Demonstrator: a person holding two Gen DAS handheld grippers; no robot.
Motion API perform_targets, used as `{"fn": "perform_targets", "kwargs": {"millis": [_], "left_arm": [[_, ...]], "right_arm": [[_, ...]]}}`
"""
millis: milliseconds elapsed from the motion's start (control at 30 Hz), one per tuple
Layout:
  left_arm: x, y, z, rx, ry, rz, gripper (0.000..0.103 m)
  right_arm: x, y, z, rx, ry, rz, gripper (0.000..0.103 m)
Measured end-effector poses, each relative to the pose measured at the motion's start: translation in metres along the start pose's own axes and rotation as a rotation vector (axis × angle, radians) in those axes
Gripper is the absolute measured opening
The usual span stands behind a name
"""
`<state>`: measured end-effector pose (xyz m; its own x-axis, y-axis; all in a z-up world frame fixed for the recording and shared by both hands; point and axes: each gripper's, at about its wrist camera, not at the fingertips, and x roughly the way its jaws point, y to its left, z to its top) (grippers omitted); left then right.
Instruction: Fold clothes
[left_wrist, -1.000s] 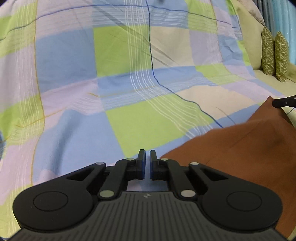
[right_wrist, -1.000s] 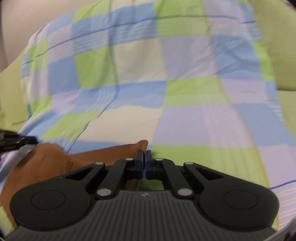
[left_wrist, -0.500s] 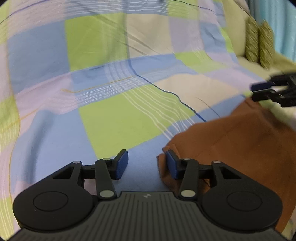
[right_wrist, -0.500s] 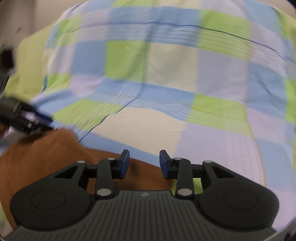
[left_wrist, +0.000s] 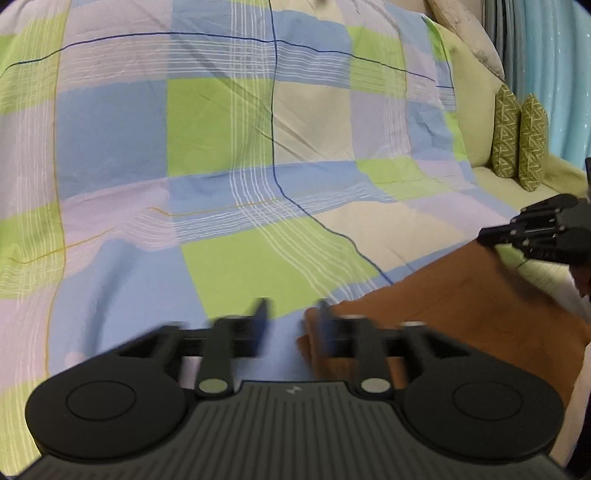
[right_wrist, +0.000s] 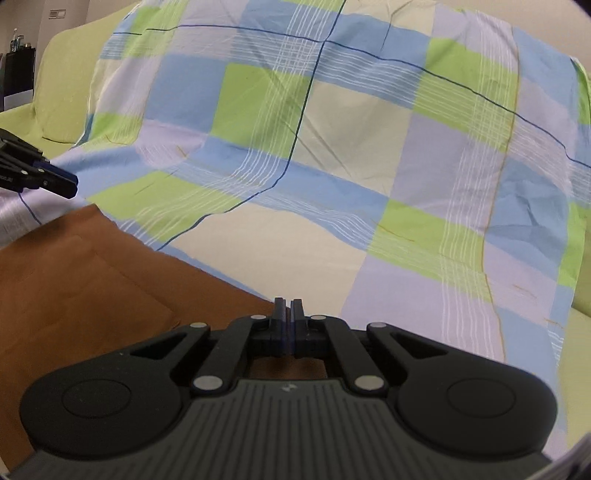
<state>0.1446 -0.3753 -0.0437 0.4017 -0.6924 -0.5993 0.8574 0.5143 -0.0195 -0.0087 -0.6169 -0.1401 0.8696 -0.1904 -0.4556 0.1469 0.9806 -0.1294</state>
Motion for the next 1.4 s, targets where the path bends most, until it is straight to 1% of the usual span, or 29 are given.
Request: {"fn": "perform_targets", "kwargs": {"millis": [33,67,100,133,200,267,333,367,400,467,533,567,600,633,733,833,867,900,1000,1067,1100,1133,1167,1200,1267,1300,1400], "left_arm": [[0.003,-0.002,0.001,0.008,0.011,-0.002,0.057],[0.013,-0.004,0.0,0.025,0.048,0.004,0.056],[0.021,-0.004,-0.002,0.038,0.083,0.019,0.051],[0.028,-0.005,-0.005,0.058,0.1,0.042,0.045],[0.032,-0.001,-0.01,0.06,0.088,0.066,0.045],[0.028,0.006,-0.011,0.002,0.068,0.068,0.045],[0.021,0.009,-0.013,-0.006,0.048,0.115,0.045],[0.016,0.013,-0.013,-0.019,0.04,0.149,0.045],[0.011,0.017,-0.014,-0.032,0.033,0.162,0.045],[0.004,0.022,-0.015,-0.051,0.028,0.159,0.044],[-0.003,0.024,-0.018,-0.042,0.059,0.128,0.043],[-0.004,0.022,-0.019,-0.032,0.072,0.112,0.043],[-0.005,0.017,-0.021,-0.02,0.09,0.077,0.043],[-0.005,0.008,-0.023,0.001,0.102,0.049,0.043],[-0.01,-0.022,-0.026,0.068,0.054,0.051,0.042],[-0.014,-0.034,-0.026,0.053,0.021,0.037,0.043],[-0.014,-0.037,-0.027,0.042,0.019,0.022,0.043],[-0.013,-0.039,-0.027,0.044,0.022,0.022,0.043],[-0.01,-0.04,-0.03,0.052,0.035,0.019,0.043],[-0.004,-0.038,-0.03,0.055,0.049,0.011,0.035],[-0.002,-0.034,-0.031,0.056,0.051,0.008,0.017],[-0.001,-0.033,-0.031,0.055,0.051,0.01,0.01],[0.0,-0.033,-0.032,0.053,0.05,0.014,0.006],[-0.002,-0.029,-0.032,0.046,0.049,0.032,0.0],[-0.005,-0.017,-0.036,0.032,0.055,0.087,0.0],[-0.006,-0.01,-0.037,0.006,0.056,0.098,0.0],[-0.015,0.003,-0.039,-0.081,0.042,0.082,0.0]], "right_arm": [[0.002,0.001,0.001,-0.002,0.004,0.004,0.0],[0.005,0.001,0.001,-0.006,0.011,0.006,0.0],[0.006,0.001,0.0,-0.009,0.018,0.001,0.001],[0.008,0.001,0.0,-0.009,0.019,-0.019,0.001],[0.011,-0.006,-0.003,0.032,0.022,-0.068,0.002],[0.006,-0.01,-0.006,0.059,0.015,-0.078,0.003],[-0.004,-0.015,-0.011,0.093,-0.001,-0.069,0.009],[-0.008,-0.015,-0.014,0.101,-0.004,-0.061,0.014],[-0.01,-0.015,-0.017,0.101,0.005,-0.047,0.017],[-0.016,-0.011,-0.023,0.095,0.023,-0.058,0.019],[-0.024,-0.01,-0.027,0.126,0.017,-0.052,0.019],[-0.028,-0.009,-0.028,0.153,0.012,-0.037,0.023],[-0.034,-0.005,-0.03,0.178,0.008,-0.021,0.026],[-0.037,0.0,-0.032,0.182,0.006,-0.015,0.027],[-0.043,0.013,-0.036,0.183,0.01,0.006,0.03],[-0.046,0.022,-0.039,0.188,0.024,0.016,0.032],[-0.047,0.024,-0.04,0.19,0.027,0.017,0.033],[-0.048,0.027,-0.041,0.191,0.031,0.018,0.037],[-0.05,0.035,-0.045,0.194,0.048,0.024,0.042],[-0.051,0.036,-0.047,0.196,0.051,0.024,0.043],[-0.052,0.037,-0.048,0.2,0.052,0.023,0.043],[-0.052,0.037,-0.048,0.202,0.052,0.021,0.043],[-0.052,0.037,-0.048,0.204,0.052,0.019,0.043],[-0.053,0.037,-0.048,0.204,0.052,0.016,0.043],[-0.053,0.036,-0.048,0.204,0.051,0.009,0.043],[-0.053,0.036,-0.048,0.204,0.049,0.006,0.043],[-0.055,0.035,-0.047,0.205,0.042,0.001,0.044]]}}
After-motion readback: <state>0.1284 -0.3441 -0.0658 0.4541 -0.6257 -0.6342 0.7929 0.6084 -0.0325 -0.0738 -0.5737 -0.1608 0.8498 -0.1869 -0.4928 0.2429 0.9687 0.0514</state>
